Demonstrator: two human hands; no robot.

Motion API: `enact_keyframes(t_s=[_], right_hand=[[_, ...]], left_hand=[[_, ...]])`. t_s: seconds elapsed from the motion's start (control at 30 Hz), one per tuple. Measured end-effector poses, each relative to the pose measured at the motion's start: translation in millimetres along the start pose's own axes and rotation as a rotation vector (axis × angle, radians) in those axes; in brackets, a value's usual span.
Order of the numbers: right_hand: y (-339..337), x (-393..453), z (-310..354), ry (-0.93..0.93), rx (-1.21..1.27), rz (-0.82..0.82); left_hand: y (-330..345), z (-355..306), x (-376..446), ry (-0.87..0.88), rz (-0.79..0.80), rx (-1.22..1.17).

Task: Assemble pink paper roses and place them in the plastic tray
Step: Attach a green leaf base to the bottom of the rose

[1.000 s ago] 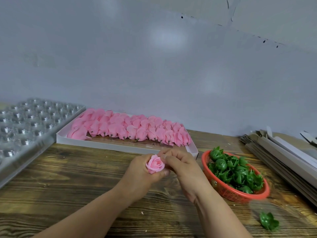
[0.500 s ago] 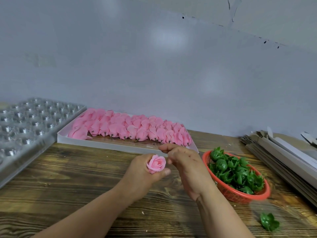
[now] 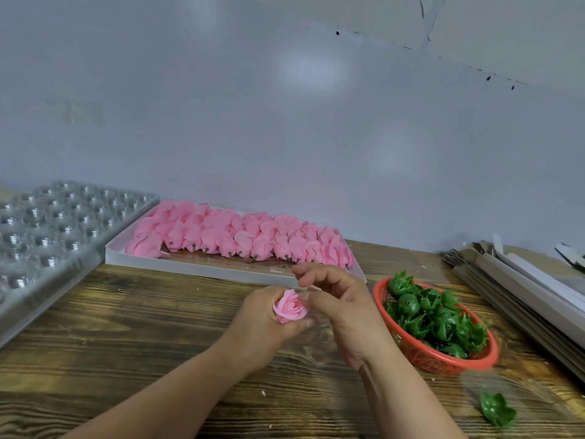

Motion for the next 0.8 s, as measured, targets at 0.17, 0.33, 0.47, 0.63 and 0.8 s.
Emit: enact_keyframes(t_s=[0.17, 0.33, 0.47, 0.63, 0.8], right_hand=[[1.2, 1.2, -4.3, 0.040, -0.025, 0.022], [0.3, 2.3, -4.3, 0.013, 0.000, -0.054], [-0.3, 3.9, -9.3, 0.030, -0.112, -0.197], [22.2, -6.6, -15.7, -0.009, -0.208, 0.024], [34.1, -13.1, -25.8, -0.162, -0.350, -0.112]], left_hand=[[-0.1, -2.6, -1.0, 0.013, 0.018, -0.032], [-1.5, -6.4, -2.6, -0.016, -0.001, -0.057], [-4.2, -7.4, -2.4, -0.162, -0.117, -0.268], [-2.6, -5.2, 0.9, -0.325, -0.130, -0.546], [-1.5, -1.9, 3.7, -0.463, -0.229, -0.783]])
Point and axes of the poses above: each hand's wrist, its own x-axis towards the middle knuckle, its own y-axis out of the palm, z = x × y, the point moved 1 cm from there along x, towards the middle knuckle, and after that the axes turned 8 degrees about -z, right-handed, at the moved point
